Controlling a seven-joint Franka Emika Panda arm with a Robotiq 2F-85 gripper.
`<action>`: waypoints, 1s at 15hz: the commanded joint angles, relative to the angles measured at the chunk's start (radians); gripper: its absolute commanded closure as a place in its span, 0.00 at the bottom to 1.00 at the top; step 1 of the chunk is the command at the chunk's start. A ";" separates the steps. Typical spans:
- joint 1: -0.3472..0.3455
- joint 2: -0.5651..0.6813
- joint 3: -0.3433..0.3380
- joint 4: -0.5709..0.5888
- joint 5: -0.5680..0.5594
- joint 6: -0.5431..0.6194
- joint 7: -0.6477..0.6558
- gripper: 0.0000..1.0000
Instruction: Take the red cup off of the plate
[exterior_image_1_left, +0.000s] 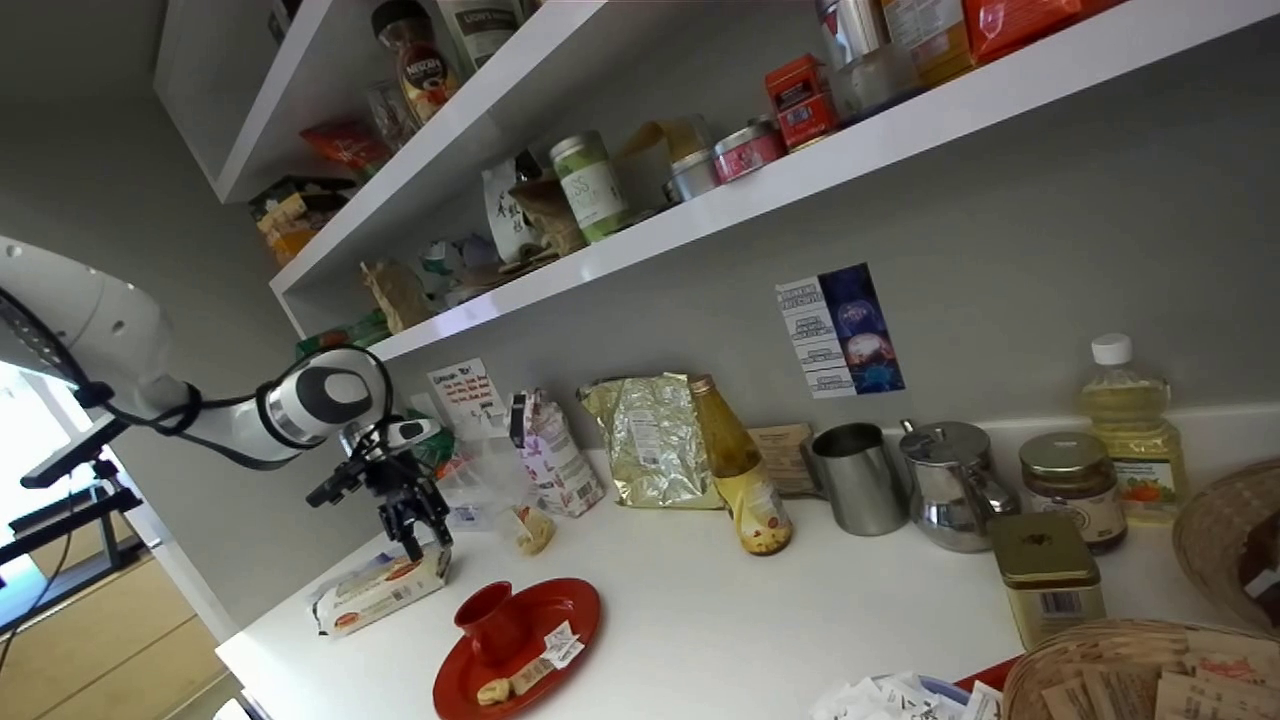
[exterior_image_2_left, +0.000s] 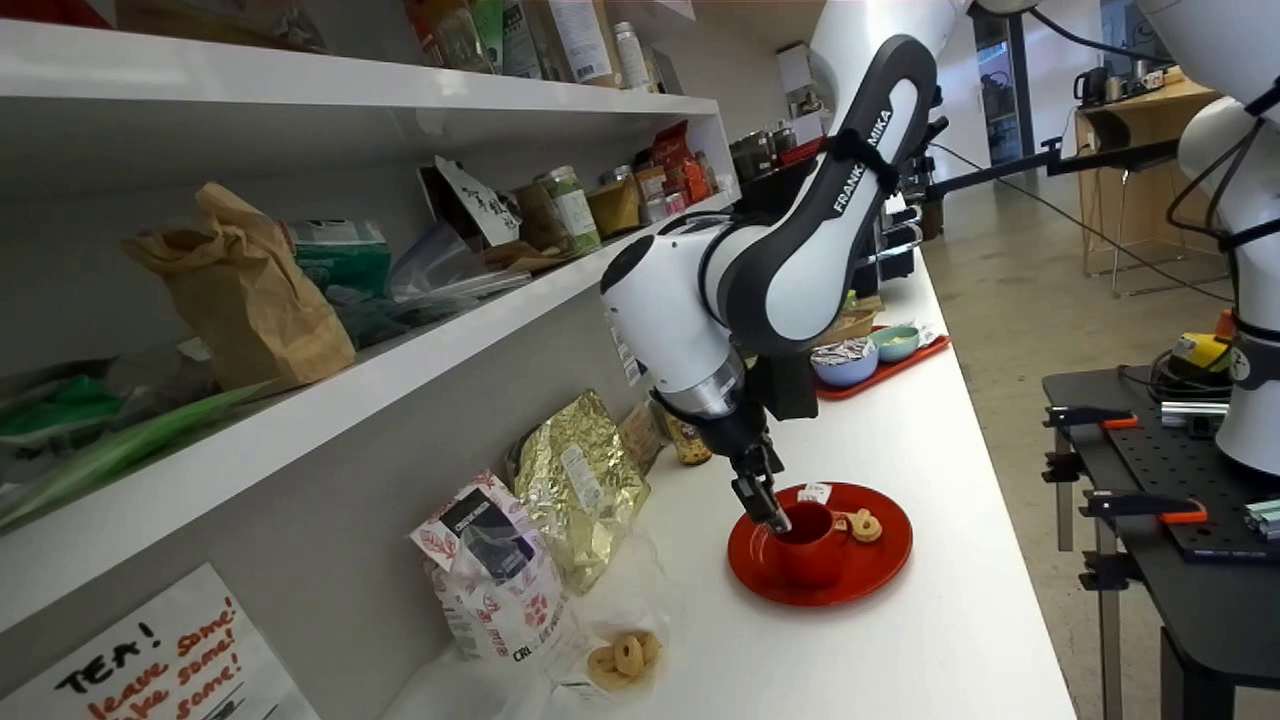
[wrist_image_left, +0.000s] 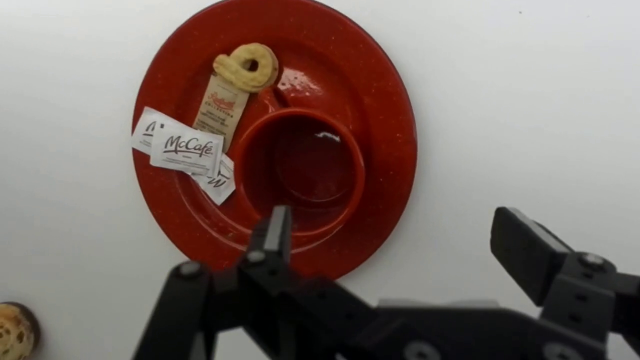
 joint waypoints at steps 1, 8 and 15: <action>0.007 0.047 -0.034 0.076 0.032 -0.054 -0.015 0.00; 0.026 0.093 -0.032 0.084 0.066 -0.062 -0.023 0.00; 0.051 0.148 -0.040 0.091 0.076 -0.067 -0.018 0.00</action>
